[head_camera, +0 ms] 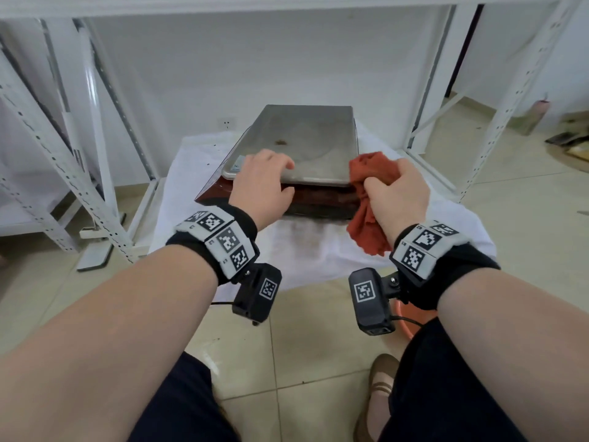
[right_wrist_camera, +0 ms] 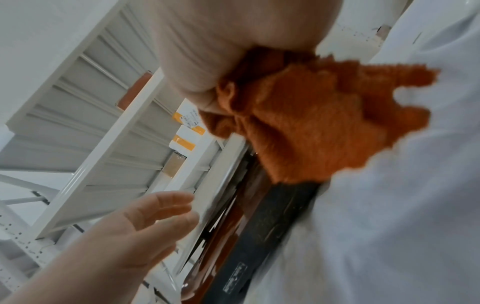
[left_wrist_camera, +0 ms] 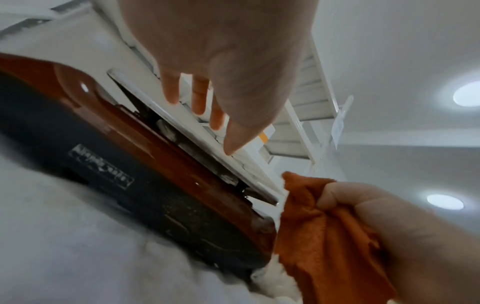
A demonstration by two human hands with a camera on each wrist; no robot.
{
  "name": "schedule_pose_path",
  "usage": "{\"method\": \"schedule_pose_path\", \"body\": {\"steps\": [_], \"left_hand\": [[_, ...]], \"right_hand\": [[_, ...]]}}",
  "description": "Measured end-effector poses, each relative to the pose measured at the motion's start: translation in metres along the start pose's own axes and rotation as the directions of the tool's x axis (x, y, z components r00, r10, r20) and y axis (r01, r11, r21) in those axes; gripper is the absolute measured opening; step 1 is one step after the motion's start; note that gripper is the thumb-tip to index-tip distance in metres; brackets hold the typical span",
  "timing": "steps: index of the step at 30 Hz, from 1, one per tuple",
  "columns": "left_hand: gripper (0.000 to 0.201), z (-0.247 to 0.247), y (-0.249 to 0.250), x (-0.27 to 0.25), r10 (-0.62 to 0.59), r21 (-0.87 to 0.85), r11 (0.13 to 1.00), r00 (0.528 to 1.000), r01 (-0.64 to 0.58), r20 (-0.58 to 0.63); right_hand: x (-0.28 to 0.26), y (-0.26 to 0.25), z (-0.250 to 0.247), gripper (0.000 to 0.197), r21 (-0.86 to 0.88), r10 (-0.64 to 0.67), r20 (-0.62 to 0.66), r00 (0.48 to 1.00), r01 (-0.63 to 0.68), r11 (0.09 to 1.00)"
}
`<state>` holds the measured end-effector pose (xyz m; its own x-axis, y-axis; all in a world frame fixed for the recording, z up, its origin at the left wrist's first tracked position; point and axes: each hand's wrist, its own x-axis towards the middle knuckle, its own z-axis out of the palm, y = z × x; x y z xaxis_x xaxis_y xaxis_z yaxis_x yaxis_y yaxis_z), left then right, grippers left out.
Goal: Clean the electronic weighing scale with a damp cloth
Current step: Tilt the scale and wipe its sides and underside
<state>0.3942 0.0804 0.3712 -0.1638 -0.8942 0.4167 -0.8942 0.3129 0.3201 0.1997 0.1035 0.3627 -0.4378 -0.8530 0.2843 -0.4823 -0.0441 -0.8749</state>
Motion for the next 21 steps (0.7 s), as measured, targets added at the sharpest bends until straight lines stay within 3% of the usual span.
{"method": "schedule_pose_path", "body": {"steps": [3,10,15,19,21], "left_hand": [[0.046,0.004,-0.006,0.006,-0.014,0.151,0.989,0.998,0.006,0.057],[0.050,0.009,-0.021,0.011,0.001,0.141,0.990,0.991,-0.020,0.134],[0.048,0.006,-0.023,0.016,0.017,0.115,0.993,0.987,-0.035,0.160],[0.047,0.008,-0.023,0.016,0.019,0.110,0.993,0.987,-0.037,0.161],[0.047,0.008,-0.023,0.015,0.020,0.111,0.993,0.987,-0.038,0.159]], "right_hand": [[0.006,0.006,-0.004,0.026,-0.070,0.018,-0.122,0.992,-0.027,0.997],[-0.003,0.016,0.015,0.041,-0.323,-0.117,0.120,0.986,0.150,0.934],[-0.006,0.027,0.018,0.044,-0.388,-0.095,0.118,0.988,0.134,0.912],[-0.007,0.029,0.017,0.036,-0.421,-0.088,0.122,0.989,0.131,0.898],[-0.008,0.026,0.018,0.019,-0.502,-0.112,0.174,0.978,0.186,0.845]]}}
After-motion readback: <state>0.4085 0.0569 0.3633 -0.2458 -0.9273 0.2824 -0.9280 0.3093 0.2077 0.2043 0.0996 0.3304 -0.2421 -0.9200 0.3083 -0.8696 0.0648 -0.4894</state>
